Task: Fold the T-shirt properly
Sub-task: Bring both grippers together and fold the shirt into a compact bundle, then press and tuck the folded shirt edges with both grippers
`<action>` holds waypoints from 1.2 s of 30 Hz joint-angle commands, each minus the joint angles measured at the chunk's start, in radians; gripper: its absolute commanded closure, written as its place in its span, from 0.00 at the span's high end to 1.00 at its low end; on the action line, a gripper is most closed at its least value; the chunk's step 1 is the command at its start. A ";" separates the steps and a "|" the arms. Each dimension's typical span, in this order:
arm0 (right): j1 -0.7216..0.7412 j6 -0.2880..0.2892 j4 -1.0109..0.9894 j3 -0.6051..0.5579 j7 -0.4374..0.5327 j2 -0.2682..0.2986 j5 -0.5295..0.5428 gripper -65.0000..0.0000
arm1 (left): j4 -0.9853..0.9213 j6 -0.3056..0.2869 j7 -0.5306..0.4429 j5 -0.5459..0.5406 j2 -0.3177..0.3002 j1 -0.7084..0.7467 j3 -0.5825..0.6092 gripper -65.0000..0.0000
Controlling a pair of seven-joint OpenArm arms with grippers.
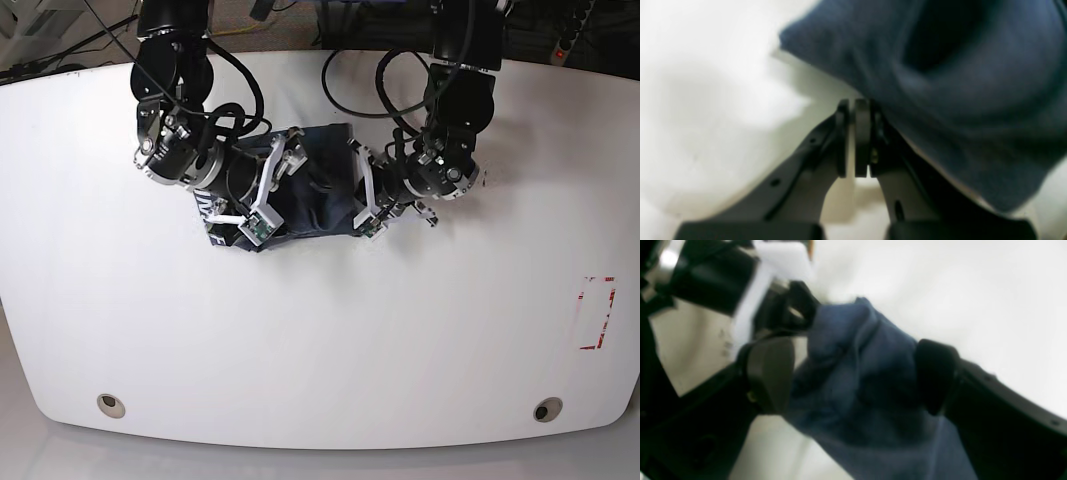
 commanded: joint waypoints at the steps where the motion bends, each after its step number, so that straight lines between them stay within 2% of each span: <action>1: 0.012 0.005 0.022 0.002 0.021 0.020 0.017 0.83 | 0.074 -0.004 -0.027 -0.011 0.004 -0.029 0.000 0.03; 5: -0.023 0.005 0.018 -0.001 0.021 0.026 0.011 0.83 | 0.151 -0.004 -0.027 -0.009 -0.003 -0.003 -0.001 0.03; 7: -0.040 0.005 0.008 -0.002 0.024 0.026 0.011 0.83 | 0.186 -0.004 -0.027 -0.009 -0.028 0.000 -0.014 0.03; 11: -0.049 0.005 -0.094 -0.009 0.030 0.017 0.011 0.83 | 0.212 -0.004 -0.027 -0.009 -0.043 0.025 -0.053 0.03; 15: -0.047 0.005 -0.193 -0.096 0.097 0.025 0.008 0.83 | 0.224 -0.006 -0.027 -0.009 -0.045 0.030 -0.098 0.03; 18: -0.046 0.005 -0.217 -0.174 0.114 0.026 0.007 0.83 | 0.224 -0.006 -0.029 -0.009 -0.080 0.040 -0.126 0.03; 22: -0.047 0.005 -0.151 -0.185 0.114 0.028 0.008 0.83 | 0.229 -0.006 -0.029 -0.009 -0.094 0.040 -0.124 0.03; 25: -0.054 0.005 -0.064 -0.160 0.114 0.057 0.017 0.83 | 0.244 -0.006 -0.029 -0.009 -0.094 0.036 -0.124 0.03; 29: -0.047 0.005 0.005 -0.102 0.113 0.059 0.017 0.83 | 0.278 -0.007 -0.029 -0.009 -0.091 0.034 -0.115 0.03; 36: 0.014 0.005 -0.013 0.048 0.090 0.071 0.016 0.83 | 0.379 -0.007 -0.027 -0.009 -0.094 0.034 0.052 0.03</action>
